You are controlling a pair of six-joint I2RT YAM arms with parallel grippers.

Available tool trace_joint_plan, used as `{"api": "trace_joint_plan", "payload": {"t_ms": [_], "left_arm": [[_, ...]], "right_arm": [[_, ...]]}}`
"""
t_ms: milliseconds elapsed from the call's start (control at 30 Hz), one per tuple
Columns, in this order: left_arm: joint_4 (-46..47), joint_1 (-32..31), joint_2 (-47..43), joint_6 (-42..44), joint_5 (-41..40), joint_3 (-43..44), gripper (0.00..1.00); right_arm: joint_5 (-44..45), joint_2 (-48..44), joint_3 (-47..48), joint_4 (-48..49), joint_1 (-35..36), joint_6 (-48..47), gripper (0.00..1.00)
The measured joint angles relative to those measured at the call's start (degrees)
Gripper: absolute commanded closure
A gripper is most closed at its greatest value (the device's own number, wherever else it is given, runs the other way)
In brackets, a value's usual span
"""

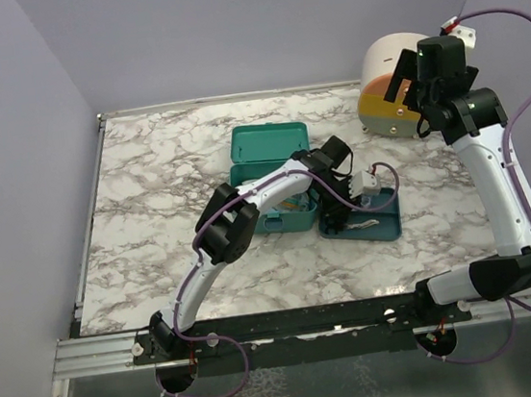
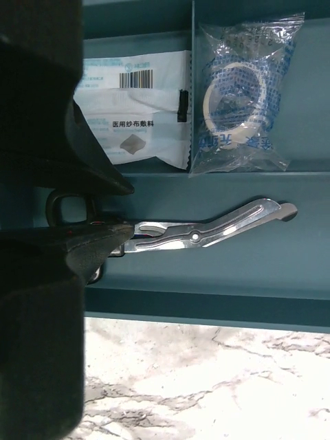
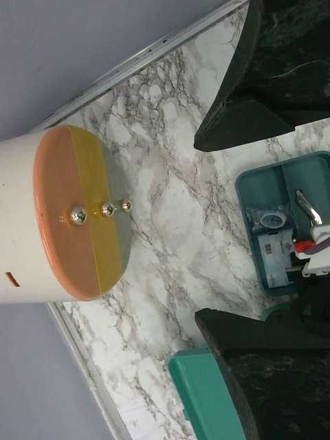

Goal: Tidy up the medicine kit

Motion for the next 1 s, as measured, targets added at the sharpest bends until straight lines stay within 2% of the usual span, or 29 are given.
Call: {"api": "trace_joint_plan", "payload": {"t_ms": [367, 1000], "left_arm": [[-0.7, 0.0, 1.4, -0.3, -0.6, 5.1, 0.74], [-3.2, 0.0, 1.4, 1.0, -1.9, 7.3, 0.73]], "right_arm": [[-1.9, 0.0, -0.9, -0.2, -0.1, -0.2, 0.0], [-3.4, 0.0, -2.5, -0.1, -1.5, -0.2, 0.0]]}}
